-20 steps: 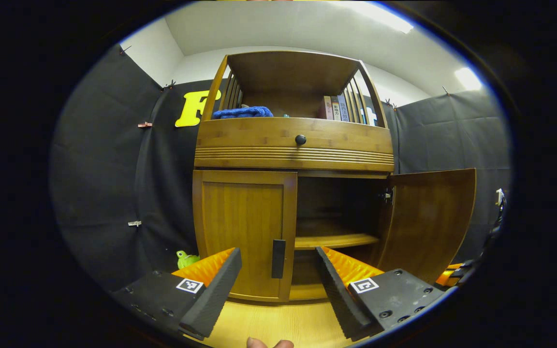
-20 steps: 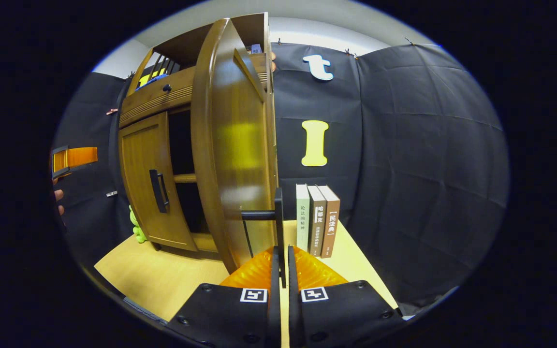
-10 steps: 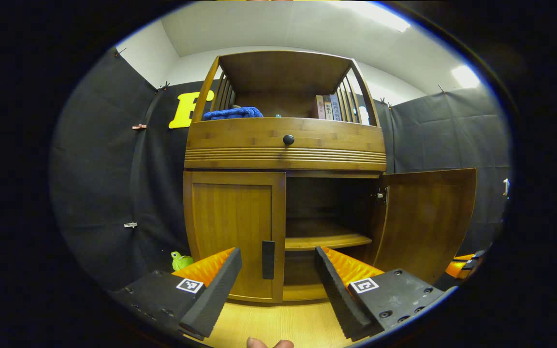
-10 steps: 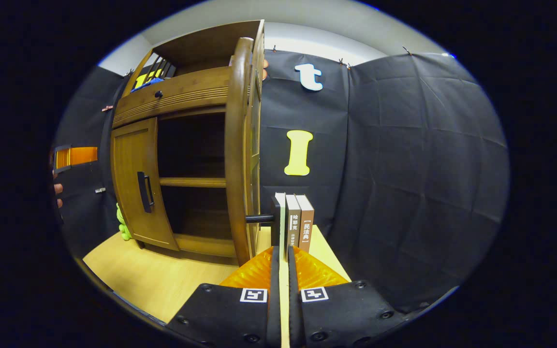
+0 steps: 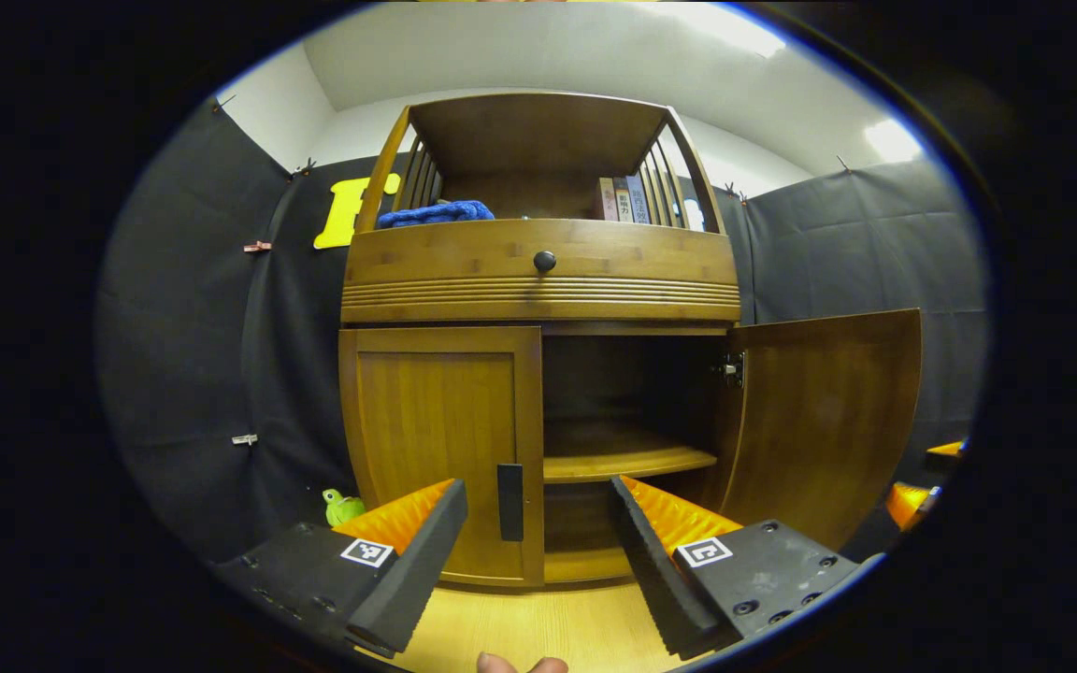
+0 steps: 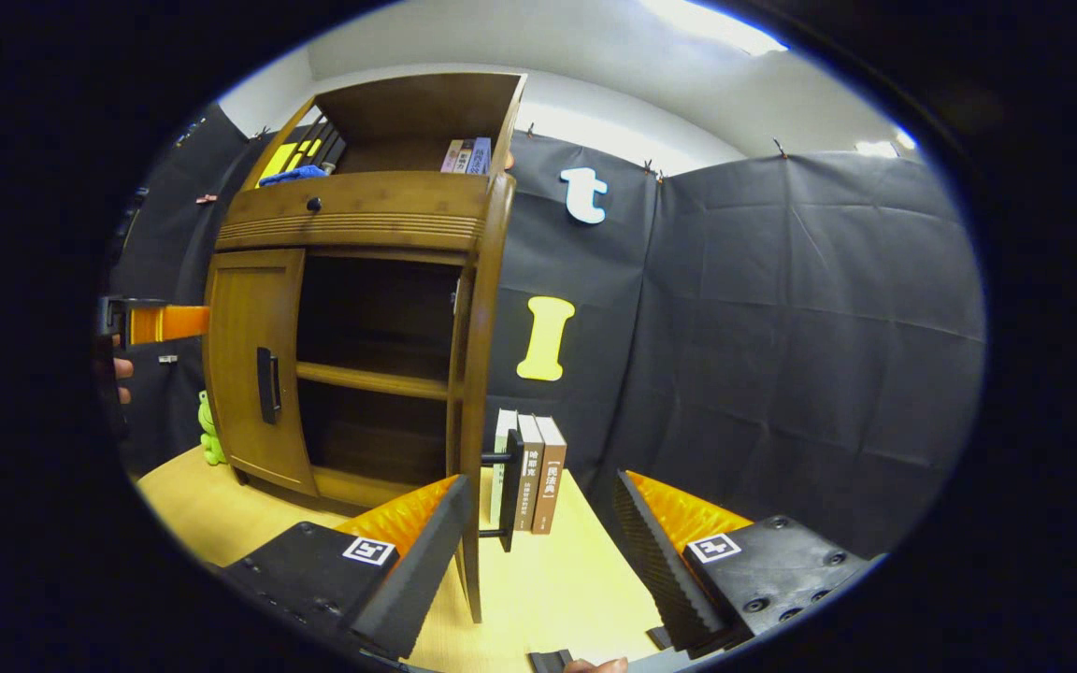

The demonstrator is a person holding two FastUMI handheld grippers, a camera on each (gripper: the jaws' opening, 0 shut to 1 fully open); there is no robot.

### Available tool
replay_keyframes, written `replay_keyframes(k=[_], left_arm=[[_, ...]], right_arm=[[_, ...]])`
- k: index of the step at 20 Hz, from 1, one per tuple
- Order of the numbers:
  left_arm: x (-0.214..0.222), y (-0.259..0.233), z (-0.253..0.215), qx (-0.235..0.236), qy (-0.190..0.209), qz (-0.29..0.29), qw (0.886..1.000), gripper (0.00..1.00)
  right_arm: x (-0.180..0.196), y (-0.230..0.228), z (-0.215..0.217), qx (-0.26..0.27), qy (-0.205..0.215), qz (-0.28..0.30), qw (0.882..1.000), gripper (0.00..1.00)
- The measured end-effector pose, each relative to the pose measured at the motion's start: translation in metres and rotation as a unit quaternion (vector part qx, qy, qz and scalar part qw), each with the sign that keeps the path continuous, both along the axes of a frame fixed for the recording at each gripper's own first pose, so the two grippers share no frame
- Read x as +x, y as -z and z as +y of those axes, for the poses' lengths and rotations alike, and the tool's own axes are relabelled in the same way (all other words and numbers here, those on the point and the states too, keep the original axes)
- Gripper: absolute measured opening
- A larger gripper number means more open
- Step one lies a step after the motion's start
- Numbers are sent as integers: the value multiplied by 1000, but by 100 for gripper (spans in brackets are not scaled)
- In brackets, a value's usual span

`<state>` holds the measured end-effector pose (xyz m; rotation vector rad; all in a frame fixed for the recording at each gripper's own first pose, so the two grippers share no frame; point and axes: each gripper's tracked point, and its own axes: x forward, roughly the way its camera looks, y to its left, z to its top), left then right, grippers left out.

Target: Open the right door of the double-door shoe cabinet with the right hand, and open the left door with the left hand.

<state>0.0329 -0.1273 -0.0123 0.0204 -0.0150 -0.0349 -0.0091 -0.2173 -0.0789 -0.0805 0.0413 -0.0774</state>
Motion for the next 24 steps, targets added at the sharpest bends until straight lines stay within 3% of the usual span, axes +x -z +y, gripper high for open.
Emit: replay_keyframes(k=[6,11,14,17,20,24], left_arm=[[34,19,2,2,13,3,1000,94],[78,45,12,28,14,-5,999,92],[105,68,18,39,13,2,999,92],[132,94,17,32,19,26,999,80],[161,112,31,27,-7,45,999,69],[190,122,37,13,-23,53,998,63]], right_arm=[[-16,-20,45,39,-32,-3,999,97],[-8,-28,65,36,-21,-11,999,96],[-1,-32,81,56,-35,-3,998,98],[6,-39,85,69,-35,-7,997,98],[8,-35,90,62,-39,-1,997,98],[10,-33,85,57,-37,2,998,96]])
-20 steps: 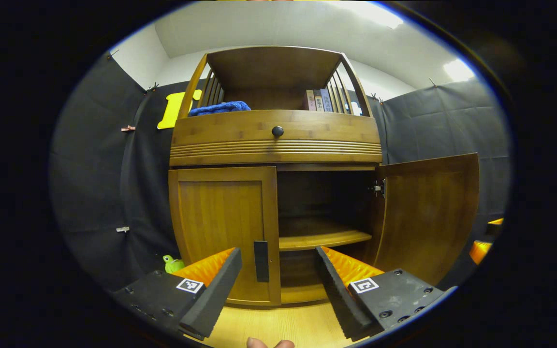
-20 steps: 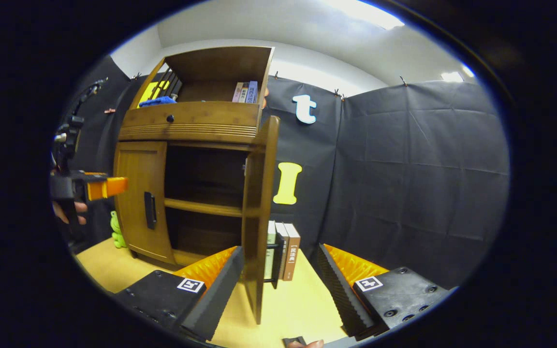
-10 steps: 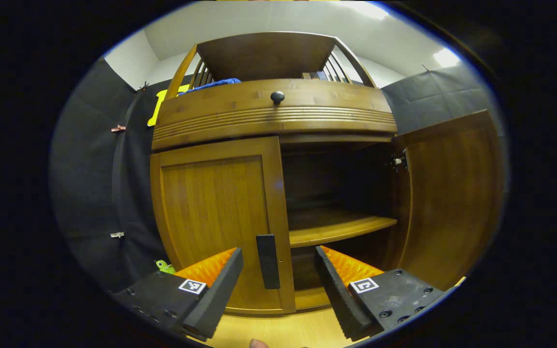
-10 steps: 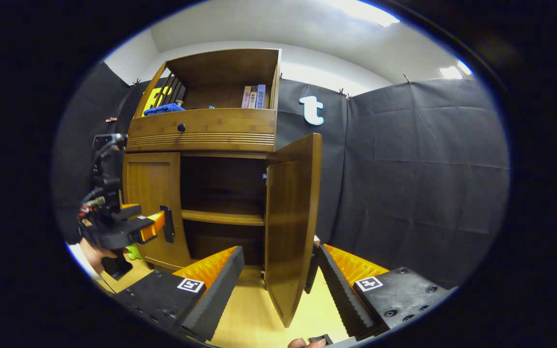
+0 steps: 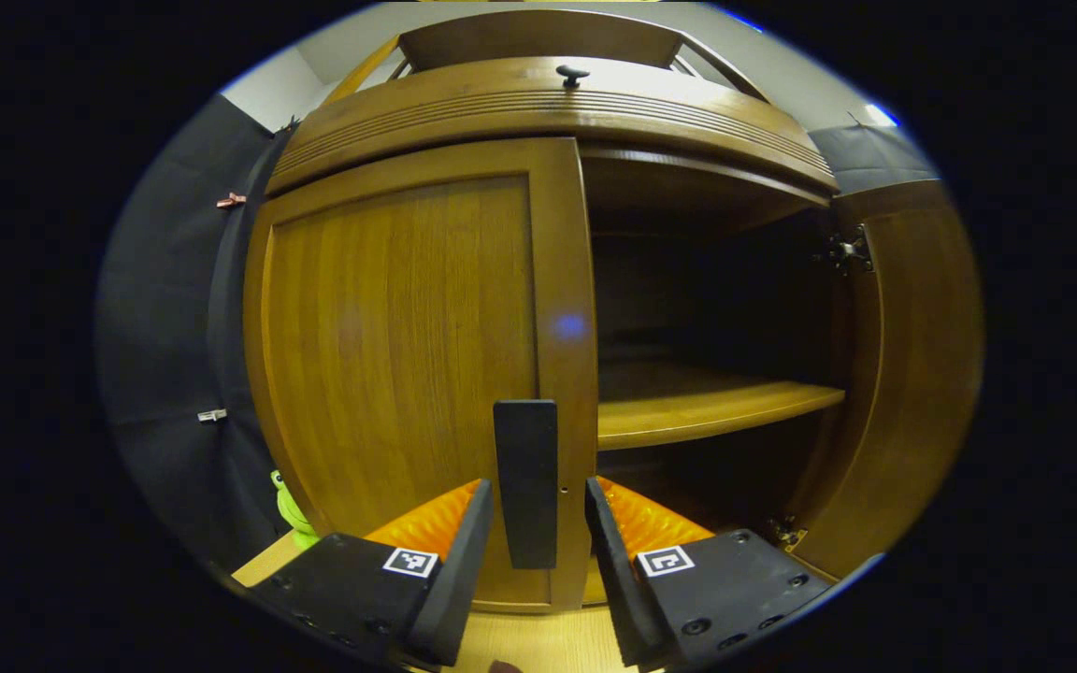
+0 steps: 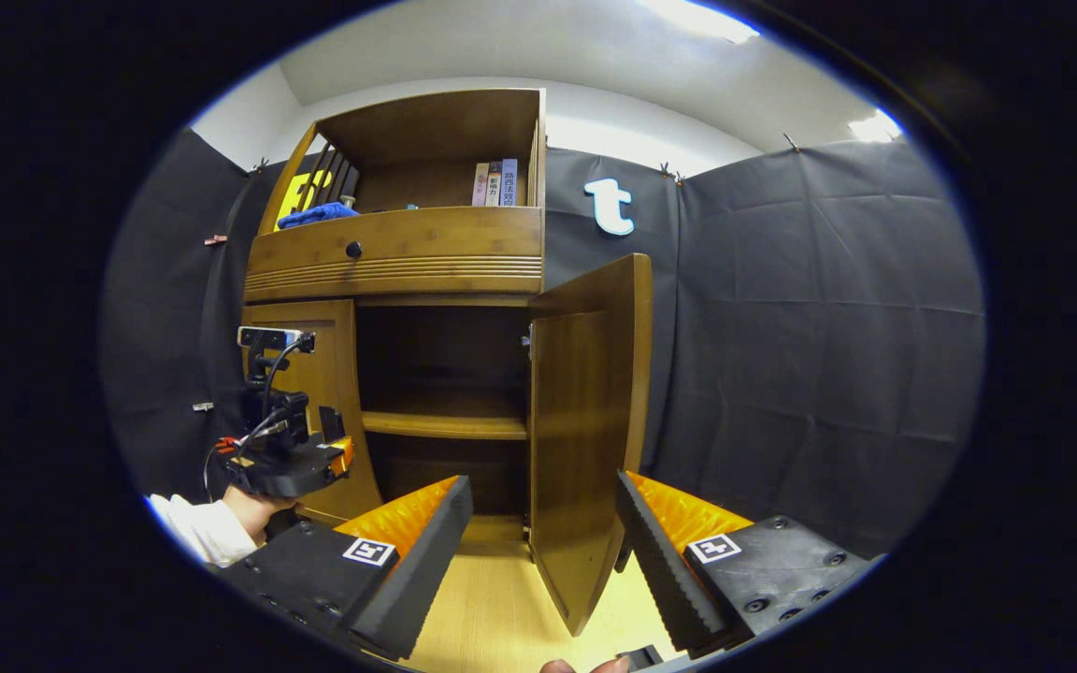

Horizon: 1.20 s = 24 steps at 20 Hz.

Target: Open the right door of the double-door shoe cabinet with the right hand, and open the left door with the left hand.

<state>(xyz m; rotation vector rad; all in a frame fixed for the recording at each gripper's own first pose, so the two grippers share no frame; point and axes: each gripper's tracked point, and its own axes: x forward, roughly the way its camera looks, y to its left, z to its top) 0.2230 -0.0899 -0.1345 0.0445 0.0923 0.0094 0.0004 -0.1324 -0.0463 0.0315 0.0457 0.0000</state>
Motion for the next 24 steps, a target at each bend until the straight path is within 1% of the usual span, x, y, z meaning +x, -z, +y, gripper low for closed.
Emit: replay_keyframes(k=[1,2,3,4,6,7,10,13,14,18,20,21,22,23,24], left_arm=[[4,3,2,1,-7,1,1000,63],[9,4,4,-3,-13,2,1000,54],[15,6,4,-11,-14,4,1000,50],[18,5,3,-17,-16,6,1000,43],[19,6,3,-12,-18,7,1000,38],[16,10,3,-11,-17,17,1000,39],[11,10,4,-24,-17,38,999,34],[2,7,7,-3,-22,40,999,31],[-3,7,8,-3,-23,41,999,30],[-31,7,16,-3,-17,45,999,29],[-52,9,22,-4,-14,48,999,28],[-59,9,24,-6,-14,48,999,27],[-68,8,27,-8,-16,47,999,28],[-76,8,32,-6,-18,46,999,28],[-84,7,37,-4,-19,46,999,27]], right_arm=[[0,1,-2,1,1,1,1000,98],[-1,2,-3,1,1,4,1000,98],[-3,4,-4,0,2,7,1000,98],[-5,5,-6,-1,1,9,1000,98],[-7,2,-10,-3,3,9,1000,98],[-8,2,-10,-1,4,10,1000,98],[-16,3,-14,6,5,14,1000,98],[-19,2,-22,10,13,15,1000,98],[-20,0,-25,16,17,14,1000,98],[-26,-2,-26,42,25,11,999,98],[-28,-1,-22,47,24,12,999,97],[-29,-1,-19,48,22,11,999,94],[-30,-2,-16,48,20,10,999,94],[-30,-3,-12,47,18,9,999,99],[-31,-3,-7,48,15,9,999,99]])
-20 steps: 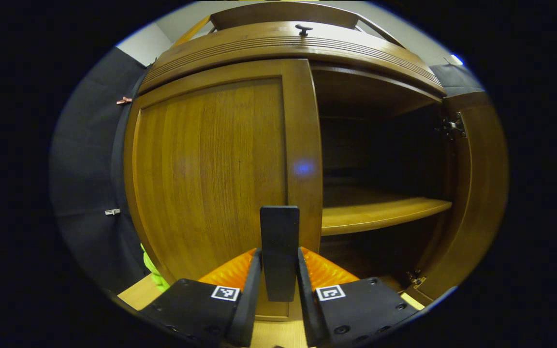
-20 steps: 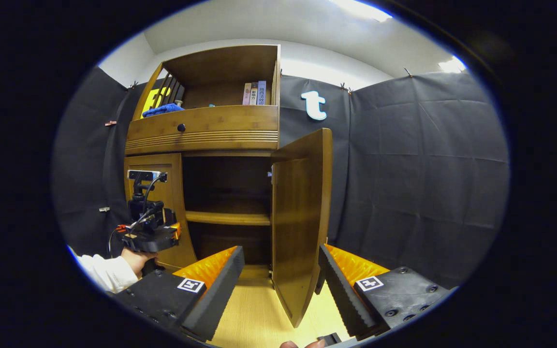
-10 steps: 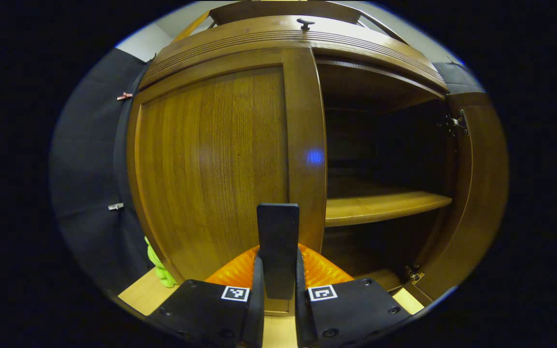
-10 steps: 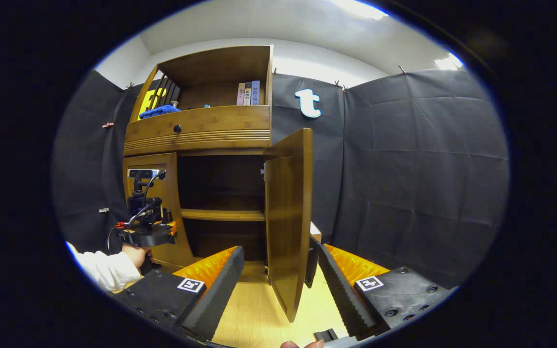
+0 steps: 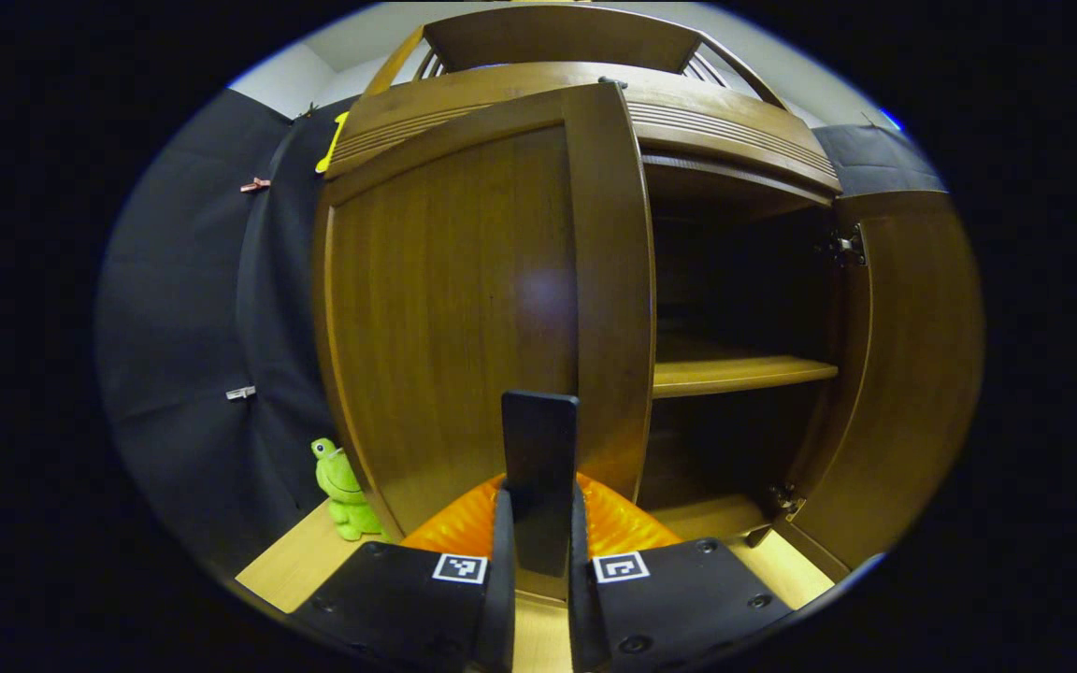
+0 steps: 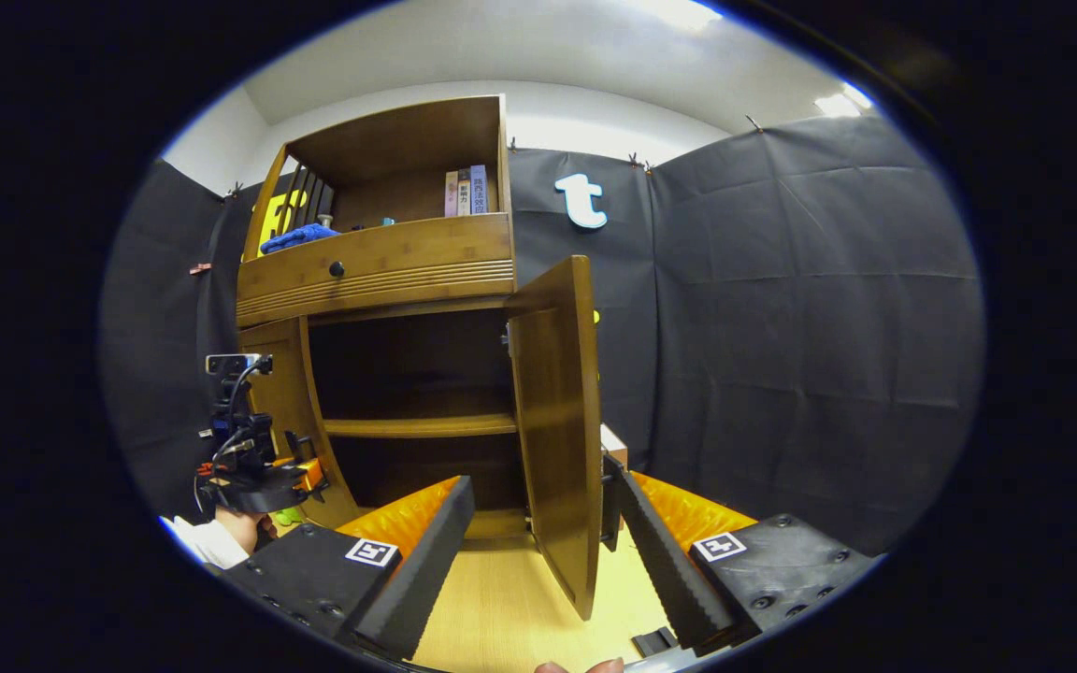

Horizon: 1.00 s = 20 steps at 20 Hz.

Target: Open the right door of the double-door shoe cabinet with the right hand, and open the left door with the left hand.

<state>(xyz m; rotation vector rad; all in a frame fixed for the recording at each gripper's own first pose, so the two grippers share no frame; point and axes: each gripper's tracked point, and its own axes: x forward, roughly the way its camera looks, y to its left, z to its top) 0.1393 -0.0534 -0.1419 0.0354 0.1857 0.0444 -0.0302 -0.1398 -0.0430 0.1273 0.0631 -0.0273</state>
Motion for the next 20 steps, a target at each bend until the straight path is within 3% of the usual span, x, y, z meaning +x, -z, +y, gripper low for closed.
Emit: replay_keyframes(k=[3,4,5,20], left_arm=[[-24,1,14,-4,-5,-1,1000,26],[-32,0,20,-5,-8,-2,1000,26],[-39,2,25,-5,-10,-2,1000,25],[-115,2,127,-14,-23,-10,1000,16]], right_arm=[[-1,0,16,-4,-13,0,1000,99],[-1,-1,22,-6,-18,-1,1000,94],[0,-2,27,-8,-22,-1,1000,99],[-7,-1,106,-17,-67,6,998,100]])
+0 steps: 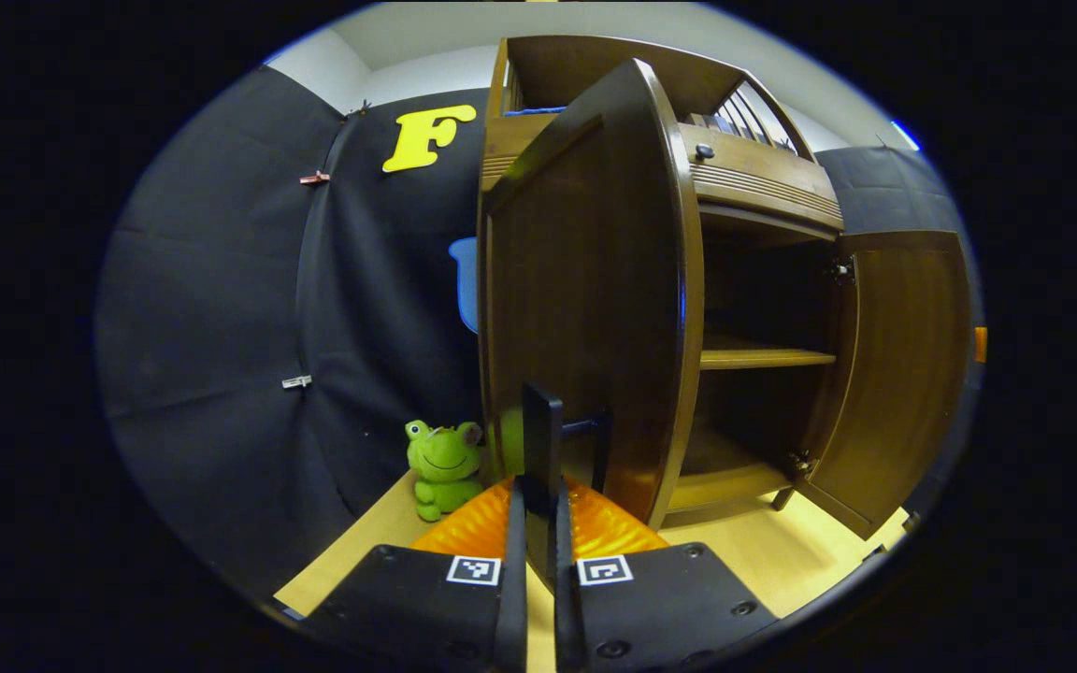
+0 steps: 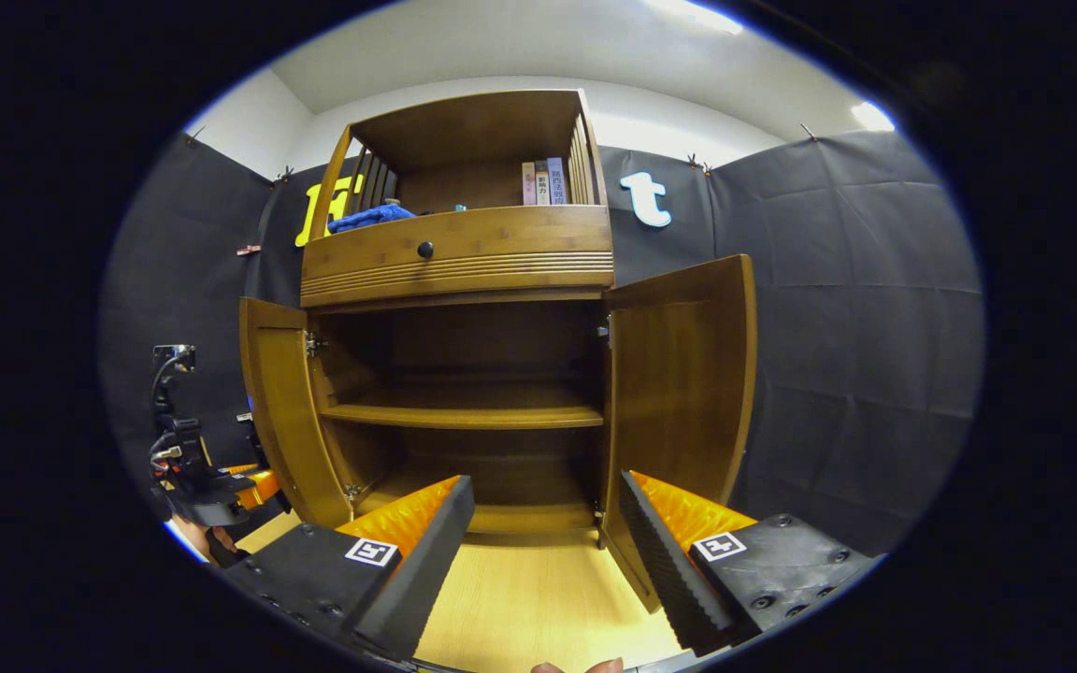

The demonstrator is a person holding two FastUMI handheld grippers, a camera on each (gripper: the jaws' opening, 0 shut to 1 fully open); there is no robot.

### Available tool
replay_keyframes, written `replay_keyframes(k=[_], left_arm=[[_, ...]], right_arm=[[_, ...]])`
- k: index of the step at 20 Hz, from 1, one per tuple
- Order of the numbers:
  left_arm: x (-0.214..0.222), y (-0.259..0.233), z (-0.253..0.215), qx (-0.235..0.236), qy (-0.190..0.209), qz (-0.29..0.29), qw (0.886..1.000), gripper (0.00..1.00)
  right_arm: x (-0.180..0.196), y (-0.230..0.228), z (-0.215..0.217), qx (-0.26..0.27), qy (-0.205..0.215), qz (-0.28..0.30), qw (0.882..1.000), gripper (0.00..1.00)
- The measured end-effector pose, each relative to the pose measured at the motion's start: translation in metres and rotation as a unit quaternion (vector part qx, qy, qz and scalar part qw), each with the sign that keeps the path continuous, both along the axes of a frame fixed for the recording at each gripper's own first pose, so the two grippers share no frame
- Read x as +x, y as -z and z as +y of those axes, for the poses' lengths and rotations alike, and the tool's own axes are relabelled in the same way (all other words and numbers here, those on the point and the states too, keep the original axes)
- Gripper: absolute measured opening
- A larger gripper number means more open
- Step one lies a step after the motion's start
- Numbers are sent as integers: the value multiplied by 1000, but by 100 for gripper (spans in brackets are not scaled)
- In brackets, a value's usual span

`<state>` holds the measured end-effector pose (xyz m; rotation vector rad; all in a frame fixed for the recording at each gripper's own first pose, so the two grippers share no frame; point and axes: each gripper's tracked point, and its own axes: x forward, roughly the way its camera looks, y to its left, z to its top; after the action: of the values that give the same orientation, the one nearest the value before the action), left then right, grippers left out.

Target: Open the right door of the double-door shoe cabinet with the right hand, and open the left door with the left hand.

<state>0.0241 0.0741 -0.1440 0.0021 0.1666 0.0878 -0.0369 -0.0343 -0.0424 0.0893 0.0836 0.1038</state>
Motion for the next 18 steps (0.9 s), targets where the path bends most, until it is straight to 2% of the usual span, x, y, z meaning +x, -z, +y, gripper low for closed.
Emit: replay_keyframes(k=[7,10,13,14,15,16,17,18], left_arm=[[-15,4,50,2,-14,2,1000,10],[-13,4,68,-13,-12,0,1000,5],[-17,4,75,-19,3,-3,1000,5],[-18,2,77,-19,7,-5,1000,12],[-20,2,81,-17,6,-8,1000,5],[-20,1,82,-17,8,-9,1000,12],[-21,1,82,-18,10,-9,1000,8],[-23,0,82,-18,12,-10,1000,10]], right_arm=[[-9,-5,31,-1,-3,-3,1000,100],[-13,-6,41,-3,-1,-4,1000,100],[-17,-6,46,-5,3,-3,1000,100],[-18,-6,47,-6,4,-3,1000,100],[-18,-6,48,-5,5,-3,1000,99],[-18,-6,49,-5,7,-3,1000,99],[-18,-6,51,-5,7,-4,1000,99],[-18,-6,53,-4,5,-3,1000,99]])
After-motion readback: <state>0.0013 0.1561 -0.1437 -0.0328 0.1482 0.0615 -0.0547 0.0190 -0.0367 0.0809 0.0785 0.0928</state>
